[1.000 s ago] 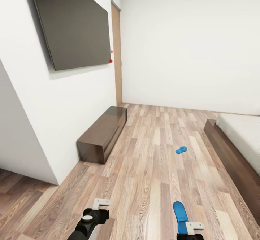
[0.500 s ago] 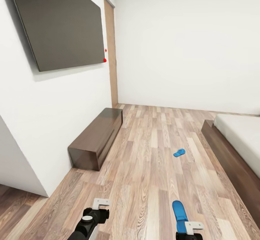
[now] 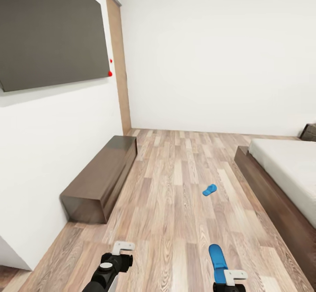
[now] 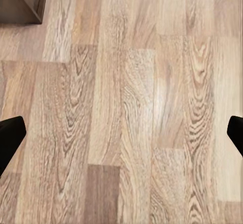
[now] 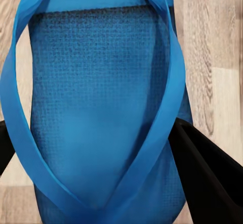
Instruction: In the bedroom, move the book from the bed onto either nightstand, and place the two sandals side by side next to the bed.
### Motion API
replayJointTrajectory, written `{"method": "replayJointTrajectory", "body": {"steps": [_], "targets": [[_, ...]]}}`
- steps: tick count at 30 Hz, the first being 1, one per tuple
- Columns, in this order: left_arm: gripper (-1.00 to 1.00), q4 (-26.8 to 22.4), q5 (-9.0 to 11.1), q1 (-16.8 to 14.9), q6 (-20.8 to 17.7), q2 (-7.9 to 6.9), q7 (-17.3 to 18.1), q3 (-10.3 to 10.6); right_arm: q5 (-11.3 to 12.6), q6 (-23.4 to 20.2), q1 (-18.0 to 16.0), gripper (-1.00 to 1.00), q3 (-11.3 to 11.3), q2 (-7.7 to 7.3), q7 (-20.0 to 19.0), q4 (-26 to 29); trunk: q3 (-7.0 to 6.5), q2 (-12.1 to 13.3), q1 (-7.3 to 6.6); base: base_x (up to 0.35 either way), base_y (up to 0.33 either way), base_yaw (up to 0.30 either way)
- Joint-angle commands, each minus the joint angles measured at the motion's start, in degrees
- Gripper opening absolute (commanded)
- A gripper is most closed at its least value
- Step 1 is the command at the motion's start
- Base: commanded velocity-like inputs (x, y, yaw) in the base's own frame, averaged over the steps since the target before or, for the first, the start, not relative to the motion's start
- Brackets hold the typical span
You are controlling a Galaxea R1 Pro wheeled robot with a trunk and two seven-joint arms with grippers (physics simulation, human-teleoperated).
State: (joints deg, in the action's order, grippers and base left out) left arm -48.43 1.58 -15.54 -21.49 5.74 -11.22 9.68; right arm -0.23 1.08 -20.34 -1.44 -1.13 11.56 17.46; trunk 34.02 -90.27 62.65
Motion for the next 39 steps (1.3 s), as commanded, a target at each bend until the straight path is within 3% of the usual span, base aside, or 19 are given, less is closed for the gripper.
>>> {"method": "replayJointTrajectory", "body": {"steps": [1, 39], "targets": [[1.00, -0.1, 0.2, 0.0, -0.3, -0.03, -0.4, 0.2, 0.1, 0.1, 0.0, -1.00, -0.1, -0.01, 0.2, 0.0, 0.06, 0.0, 0.03, 0.334, -0.001, -0.222], [1.00, -0.1, 0.2, 0.0, -0.3, -0.03, -0.4, 0.2, 0.1, 0.1, 0.0, -1.00, -0.1, -0.15, 0.2, -0.1, 0.06, 0.0, 0.03, 0.327, 0.045, -0.038]]}}
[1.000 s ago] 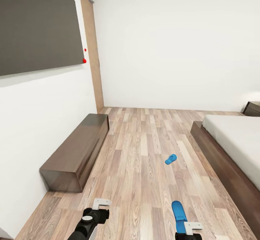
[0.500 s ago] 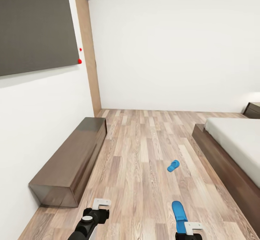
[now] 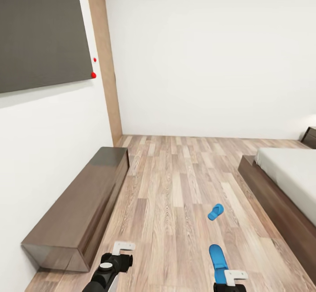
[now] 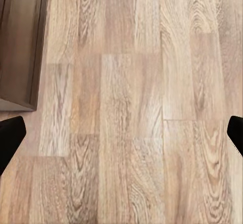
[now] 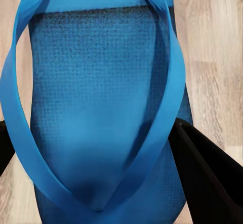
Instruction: In the bedroom, move the book from the bed onto either nightstand, and place the two sandals side by side next to the bed.
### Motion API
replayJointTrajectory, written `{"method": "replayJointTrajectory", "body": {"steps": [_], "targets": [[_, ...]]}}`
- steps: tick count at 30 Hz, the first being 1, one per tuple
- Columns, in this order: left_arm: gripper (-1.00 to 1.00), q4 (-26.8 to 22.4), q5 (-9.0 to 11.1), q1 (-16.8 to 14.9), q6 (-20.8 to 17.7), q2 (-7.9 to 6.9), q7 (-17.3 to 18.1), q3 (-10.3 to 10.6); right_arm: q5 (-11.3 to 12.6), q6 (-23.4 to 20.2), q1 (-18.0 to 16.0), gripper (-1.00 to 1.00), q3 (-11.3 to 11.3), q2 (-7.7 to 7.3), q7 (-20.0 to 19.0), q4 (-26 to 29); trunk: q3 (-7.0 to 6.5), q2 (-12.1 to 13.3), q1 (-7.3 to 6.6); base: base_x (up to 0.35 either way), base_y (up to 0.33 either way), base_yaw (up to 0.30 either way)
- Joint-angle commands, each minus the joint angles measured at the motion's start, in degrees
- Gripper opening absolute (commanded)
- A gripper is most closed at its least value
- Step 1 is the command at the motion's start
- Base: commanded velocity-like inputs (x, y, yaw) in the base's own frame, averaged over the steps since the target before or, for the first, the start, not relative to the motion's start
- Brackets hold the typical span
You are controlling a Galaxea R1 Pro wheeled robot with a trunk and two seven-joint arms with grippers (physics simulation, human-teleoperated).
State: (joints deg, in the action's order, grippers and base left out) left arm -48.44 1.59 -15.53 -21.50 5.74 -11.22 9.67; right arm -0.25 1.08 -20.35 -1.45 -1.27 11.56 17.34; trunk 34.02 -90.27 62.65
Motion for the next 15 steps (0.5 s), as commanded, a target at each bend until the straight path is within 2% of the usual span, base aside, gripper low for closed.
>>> {"method": "replayJointTrajectory", "body": {"steps": [1, 15], "targets": [[1.00, -0.1, 0.2, 0.0, -0.3, -0.03, -0.4, 0.2, 0.1, 0.1, 0.0, -1.00, -0.2, 0.02, 0.2, 0.0, 0.06, 0.0, 0.03, 0.323, 0.002, 0.000], [1.00, -0.1, 0.2, 0.0, -0.2, -0.03, -0.4, 0.2, 0.0, 0.2, 0.0, -1.00, -0.1, 0.07, 0.2, -0.7, 0.06, 0.0, 0.03, 0.324, 0.000, 0.000]]}}
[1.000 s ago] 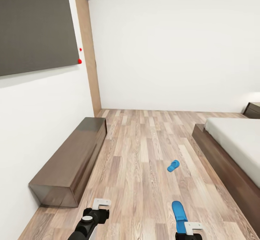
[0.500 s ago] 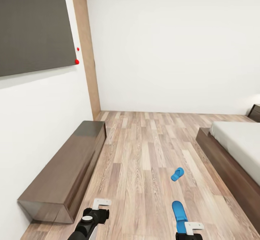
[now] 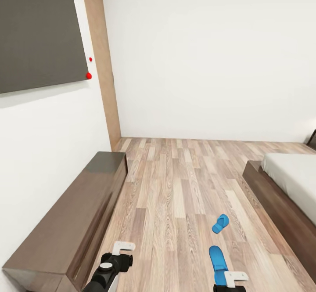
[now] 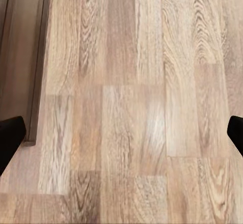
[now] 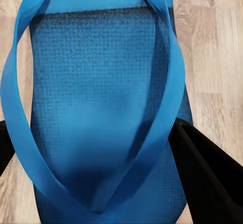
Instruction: In the bedroom, move the book from the bed onto either nightstand, and place the two sandals side by side next to the bed.
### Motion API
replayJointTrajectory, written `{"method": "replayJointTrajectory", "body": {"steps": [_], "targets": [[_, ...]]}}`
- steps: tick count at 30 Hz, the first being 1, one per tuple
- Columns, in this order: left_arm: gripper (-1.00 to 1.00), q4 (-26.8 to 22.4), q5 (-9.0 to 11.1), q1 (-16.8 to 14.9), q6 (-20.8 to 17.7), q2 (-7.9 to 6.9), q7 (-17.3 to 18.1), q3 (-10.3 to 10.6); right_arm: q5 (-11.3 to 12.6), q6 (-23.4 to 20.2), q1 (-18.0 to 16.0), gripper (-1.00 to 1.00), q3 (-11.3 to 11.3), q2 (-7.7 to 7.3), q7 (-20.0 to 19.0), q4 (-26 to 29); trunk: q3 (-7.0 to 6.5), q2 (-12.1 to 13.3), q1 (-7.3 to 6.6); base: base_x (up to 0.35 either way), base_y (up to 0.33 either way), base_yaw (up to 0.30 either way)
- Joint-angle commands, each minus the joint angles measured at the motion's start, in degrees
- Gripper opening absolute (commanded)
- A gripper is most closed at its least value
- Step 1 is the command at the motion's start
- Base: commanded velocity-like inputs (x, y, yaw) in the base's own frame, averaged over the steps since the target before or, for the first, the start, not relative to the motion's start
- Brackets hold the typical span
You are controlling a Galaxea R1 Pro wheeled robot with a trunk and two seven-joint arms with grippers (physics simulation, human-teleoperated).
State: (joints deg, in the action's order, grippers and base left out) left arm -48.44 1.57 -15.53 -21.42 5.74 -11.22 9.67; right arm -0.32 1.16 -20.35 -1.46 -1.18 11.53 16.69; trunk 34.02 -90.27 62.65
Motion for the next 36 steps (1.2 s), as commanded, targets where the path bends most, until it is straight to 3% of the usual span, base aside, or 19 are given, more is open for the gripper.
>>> {"method": "replayJointTrajectory", "body": {"steps": [1, 22, 36], "targets": [[1.00, -0.1, 0.2, 0.0, -0.3, -0.03, -0.4, 0.2, 0.1, 0.2, 0.0, -1.00, -0.1, -0.02, 0.2, 0.0, 0.06, 0.0, 0.03, 0.324, 0.000, 0.000], [1.00, -0.1, 0.2, 0.0, -0.1, -0.03, -0.4, 0.2, 0.1, 0.2, 0.0, -1.00, -0.1, -0.06, 0.2, -0.2, 0.06, 0.0, 0.03, 0.298, 0.023, 0.000], [1.00, -0.1, 0.0, 0.0, 0.8, -0.03, -0.4, 0.4, 0.1, 0.2, 0.0, -1.00, -0.2, -0.06, 0.2, -0.2, 0.06, 0.0, 0.03, 0.044, 0.002, 0.000]]}}
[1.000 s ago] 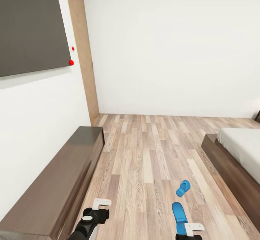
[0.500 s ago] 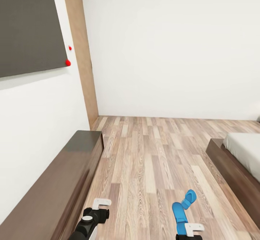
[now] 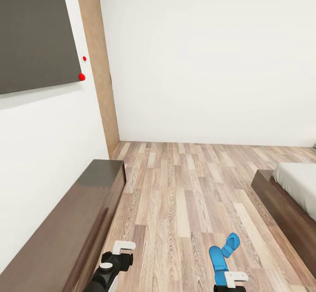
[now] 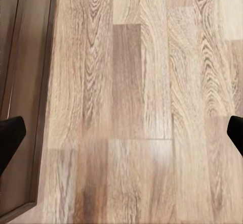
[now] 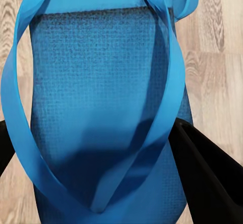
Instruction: In the bedroom, move the book from the bed onto either nightstand, and place the two sandals side by side next to the bed.
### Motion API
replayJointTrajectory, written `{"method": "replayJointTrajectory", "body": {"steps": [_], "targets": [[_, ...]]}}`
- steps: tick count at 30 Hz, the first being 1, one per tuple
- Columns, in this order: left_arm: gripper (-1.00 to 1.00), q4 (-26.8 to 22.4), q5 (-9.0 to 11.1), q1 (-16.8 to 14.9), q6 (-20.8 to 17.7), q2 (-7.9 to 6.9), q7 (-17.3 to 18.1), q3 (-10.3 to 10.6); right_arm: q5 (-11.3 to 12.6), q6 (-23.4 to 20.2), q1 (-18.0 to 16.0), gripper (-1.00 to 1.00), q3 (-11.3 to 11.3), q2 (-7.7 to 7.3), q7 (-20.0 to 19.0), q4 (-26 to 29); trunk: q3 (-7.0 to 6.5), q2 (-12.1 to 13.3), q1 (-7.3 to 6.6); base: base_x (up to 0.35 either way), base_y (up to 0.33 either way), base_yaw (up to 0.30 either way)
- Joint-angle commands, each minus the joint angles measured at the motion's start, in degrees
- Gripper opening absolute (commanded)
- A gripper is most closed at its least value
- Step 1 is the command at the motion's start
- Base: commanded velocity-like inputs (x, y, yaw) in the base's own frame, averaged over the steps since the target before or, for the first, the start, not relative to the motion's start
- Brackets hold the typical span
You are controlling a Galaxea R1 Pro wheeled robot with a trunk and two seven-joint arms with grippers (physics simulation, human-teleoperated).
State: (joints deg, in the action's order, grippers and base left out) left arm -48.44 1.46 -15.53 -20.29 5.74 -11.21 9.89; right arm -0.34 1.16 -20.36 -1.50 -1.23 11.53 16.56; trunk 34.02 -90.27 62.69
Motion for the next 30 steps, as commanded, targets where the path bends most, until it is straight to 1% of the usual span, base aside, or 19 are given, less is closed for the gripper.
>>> {"method": "replayJointTrajectory", "body": {"steps": [1, 12, 20, 26, 30], "targets": [[1.00, -0.1, 0.1, 0.0, -0.3, -0.03, -0.4, 0.2, 0.1, 0.2, 0.0, -1.00, -0.1, -0.01, 0.2, 0.0, 0.06, 0.0, 0.00, 0.032, 0.030, 0.000], [1.00, -0.1, 0.1, 0.0, -0.1, -0.03, -0.4, 0.8, 0.0, 0.2, 0.0, -1.00, -0.2, 0.04, 0.2, -0.1, 0.06, 0.0, 0.00, 0.045, 0.071, 0.000], [1.00, -0.1, 0.1, 0.0, 0.0, -0.03, -0.4, 0.9, 0.0, 0.2, 0.0, -1.00, -0.2, 0.06, 0.2, -0.1, 0.06, 0.0, 0.00, 0.016, 0.036, 0.000], [1.00, -0.1, 0.1, 0.0, 0.0, -0.03, -0.4, 1.0, 0.0, 0.2, 0.0, -1.00, -0.2, 0.07, 0.2, -0.1, 0.06, 0.0, 0.00, 0.099, 0.063, 0.000], [1.00, -0.1, 0.1, 0.0, 0.0, -0.04, -0.4, 1.5, 0.0, 0.2, 0.0, -1.00, -0.2, 0.06, 0.2, -0.1, 0.06, 0.0, 0.00, 0.034, 0.013, 0.000]]}}
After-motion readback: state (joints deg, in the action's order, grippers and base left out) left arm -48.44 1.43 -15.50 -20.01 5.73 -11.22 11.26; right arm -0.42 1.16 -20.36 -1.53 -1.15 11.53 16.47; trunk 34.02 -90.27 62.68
